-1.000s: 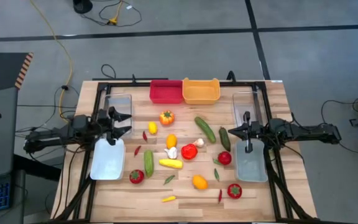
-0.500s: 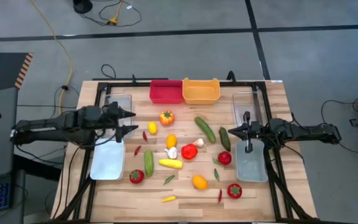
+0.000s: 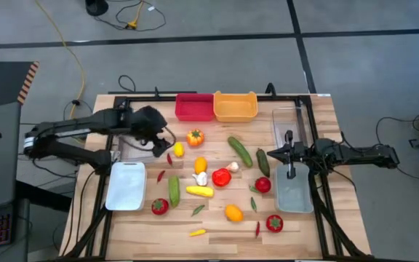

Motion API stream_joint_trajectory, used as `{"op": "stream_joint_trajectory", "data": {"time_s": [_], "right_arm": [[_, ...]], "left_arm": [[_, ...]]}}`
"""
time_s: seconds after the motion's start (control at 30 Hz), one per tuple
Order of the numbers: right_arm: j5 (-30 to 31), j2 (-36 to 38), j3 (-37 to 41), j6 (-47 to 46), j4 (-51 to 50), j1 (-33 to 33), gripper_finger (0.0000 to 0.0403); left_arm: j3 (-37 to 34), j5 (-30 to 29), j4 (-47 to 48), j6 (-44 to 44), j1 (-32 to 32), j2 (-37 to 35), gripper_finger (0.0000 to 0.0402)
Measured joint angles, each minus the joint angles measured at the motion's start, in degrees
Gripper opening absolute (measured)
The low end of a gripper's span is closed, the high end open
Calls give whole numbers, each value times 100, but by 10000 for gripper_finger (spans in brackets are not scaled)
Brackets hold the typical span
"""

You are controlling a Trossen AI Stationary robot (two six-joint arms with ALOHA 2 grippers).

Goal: Sort produce into baskets
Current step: Put the yellow lemon into the left transparent bin

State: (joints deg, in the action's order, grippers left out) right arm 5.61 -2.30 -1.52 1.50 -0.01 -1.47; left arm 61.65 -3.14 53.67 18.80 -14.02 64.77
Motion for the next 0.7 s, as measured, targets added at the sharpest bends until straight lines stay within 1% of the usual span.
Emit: {"op": "stream_joint_trajectory", "data": {"time_s": [0.13,0.33,0.7], "right_arm": [[0,0,0,0,-2,0,36],[0,0,0,0,-1,2,36],[0,0,2,0,0,0,36]], "left_arm": [[127,201,134,392,-92,615,304],[127,815,367,834,-229,1378,304],[127,872,153,1679,-408,2362,304]]}}
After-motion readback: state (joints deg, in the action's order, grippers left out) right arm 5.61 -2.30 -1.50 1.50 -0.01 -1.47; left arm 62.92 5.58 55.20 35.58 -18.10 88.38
